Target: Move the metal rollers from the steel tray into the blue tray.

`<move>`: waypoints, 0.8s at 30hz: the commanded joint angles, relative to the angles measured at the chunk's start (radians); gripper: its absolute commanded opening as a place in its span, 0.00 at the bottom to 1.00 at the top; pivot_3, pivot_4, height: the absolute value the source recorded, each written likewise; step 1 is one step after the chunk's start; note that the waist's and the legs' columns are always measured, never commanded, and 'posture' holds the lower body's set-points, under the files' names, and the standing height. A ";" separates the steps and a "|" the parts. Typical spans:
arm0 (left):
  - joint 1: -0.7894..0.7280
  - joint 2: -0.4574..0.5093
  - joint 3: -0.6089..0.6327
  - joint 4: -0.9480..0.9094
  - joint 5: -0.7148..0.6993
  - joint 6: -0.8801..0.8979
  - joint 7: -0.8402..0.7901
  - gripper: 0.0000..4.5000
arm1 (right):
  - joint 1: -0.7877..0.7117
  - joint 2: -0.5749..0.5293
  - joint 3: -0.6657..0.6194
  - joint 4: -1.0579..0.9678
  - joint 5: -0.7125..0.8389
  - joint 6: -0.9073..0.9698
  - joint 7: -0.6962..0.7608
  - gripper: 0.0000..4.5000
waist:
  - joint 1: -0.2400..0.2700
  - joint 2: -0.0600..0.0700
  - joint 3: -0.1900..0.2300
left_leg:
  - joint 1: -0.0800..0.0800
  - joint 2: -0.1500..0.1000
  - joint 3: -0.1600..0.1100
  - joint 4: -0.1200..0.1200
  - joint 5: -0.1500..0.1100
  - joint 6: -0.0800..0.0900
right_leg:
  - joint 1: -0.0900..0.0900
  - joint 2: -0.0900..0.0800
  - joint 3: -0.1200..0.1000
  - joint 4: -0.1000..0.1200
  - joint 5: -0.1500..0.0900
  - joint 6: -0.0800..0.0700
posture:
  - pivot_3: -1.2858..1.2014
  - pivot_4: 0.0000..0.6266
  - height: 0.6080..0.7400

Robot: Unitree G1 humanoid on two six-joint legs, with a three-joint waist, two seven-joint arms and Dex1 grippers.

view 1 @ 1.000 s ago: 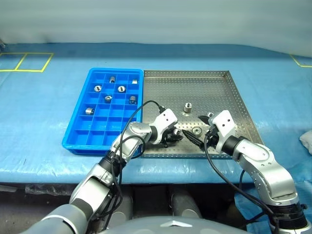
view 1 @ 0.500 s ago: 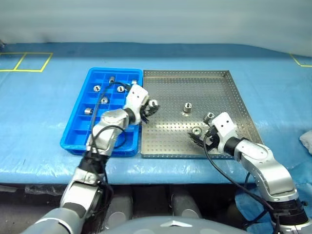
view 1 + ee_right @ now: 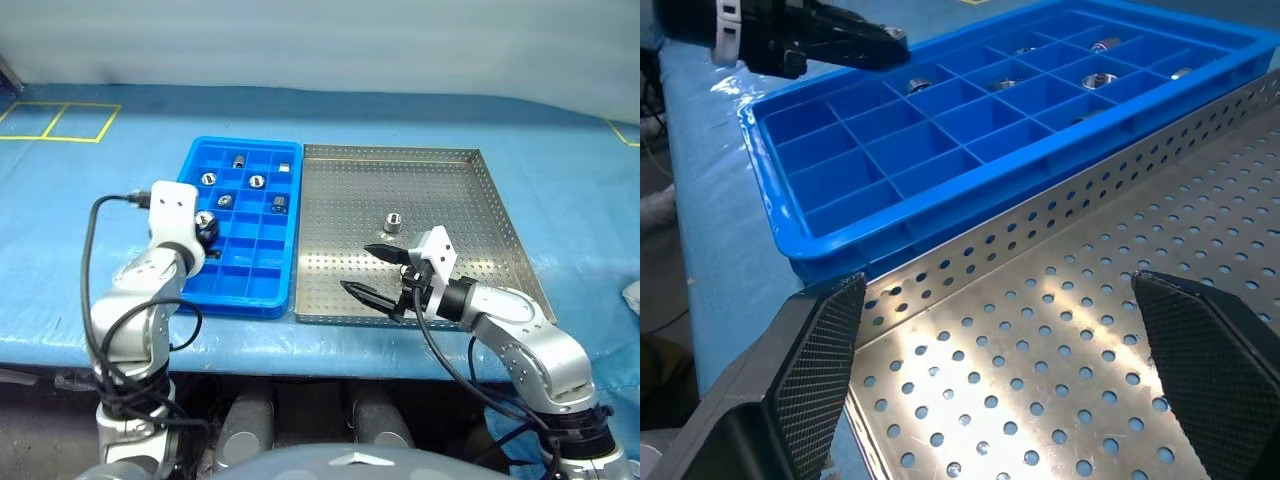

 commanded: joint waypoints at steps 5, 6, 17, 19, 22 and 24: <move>0.066 -0.021 -0.043 -0.170 0.029 0.137 0.061 0.37 | -0.042 -0.009 0.013 0.011 -0.014 -0.011 0.000 1.00 | 0.019 -0.001 0.000 | 0.000 0.000 -0.001 0.000 0.000 0.000 | 0.001 0.000 -0.001 0.000 0.000 0.000 | 0.59 0.24 1.00; 0.078 -0.017 -0.037 -0.183 0.039 0.148 0.070 0.37 | -0.046 -0.011 0.015 0.018 -0.019 -0.011 -0.001 1.00 | 0.021 -0.001 0.000 | 0.000 0.000 -0.001 0.000 0.000 0.000 | 0.001 0.000 -0.001 0.000 0.000 0.000 | 0.59 0.24 1.00; 0.147 0.034 -0.008 -0.237 0.055 0.179 0.068 0.37 | -0.069 -0.018 0.009 0.054 -0.047 -0.016 -0.013 1.00 | 0.036 -0.001 0.000 | 0.000 0.000 -0.002 0.000 0.000 0.000 | 0.000 0.000 -0.002 0.000 -0.001 -0.001 | 0.60 0.24 1.00; 0.154 0.045 -0.024 -0.223 0.055 0.160 0.065 0.54 | -0.073 -0.016 0.009 0.057 -0.052 -0.017 -0.017 1.00 | 0.037 -0.001 0.000 | 0.000 0.000 -0.002 0.000 0.000 0.000 | 0.000 0.000 -0.002 0.000 -0.001 -0.001 | 0.60 0.24 1.00; 0.138 0.023 -0.022 -0.204 0.065 0.140 0.079 0.75 | -0.075 -0.015 0.009 0.059 -0.067 -0.025 -0.026 1.00 | 0.040 -0.001 0.000 | 0.000 0.000 -0.002 0.000 0.000 -0.001 | 0.000 0.000 -0.002 -0.001 -0.001 -0.001 | 0.60 0.24 1.00; 0.119 0.006 -0.020 -0.200 0.053 0.122 0.069 0.82 | -0.082 -0.002 -0.003 0.071 -0.081 -0.019 -0.066 1.00 | 0.042 -0.001 0.000 | 0.000 0.000 -0.002 0.000 0.000 -0.001 | 0.000 0.000 -0.002 -0.001 -0.001 -0.001 | 0.59 0.24 1.00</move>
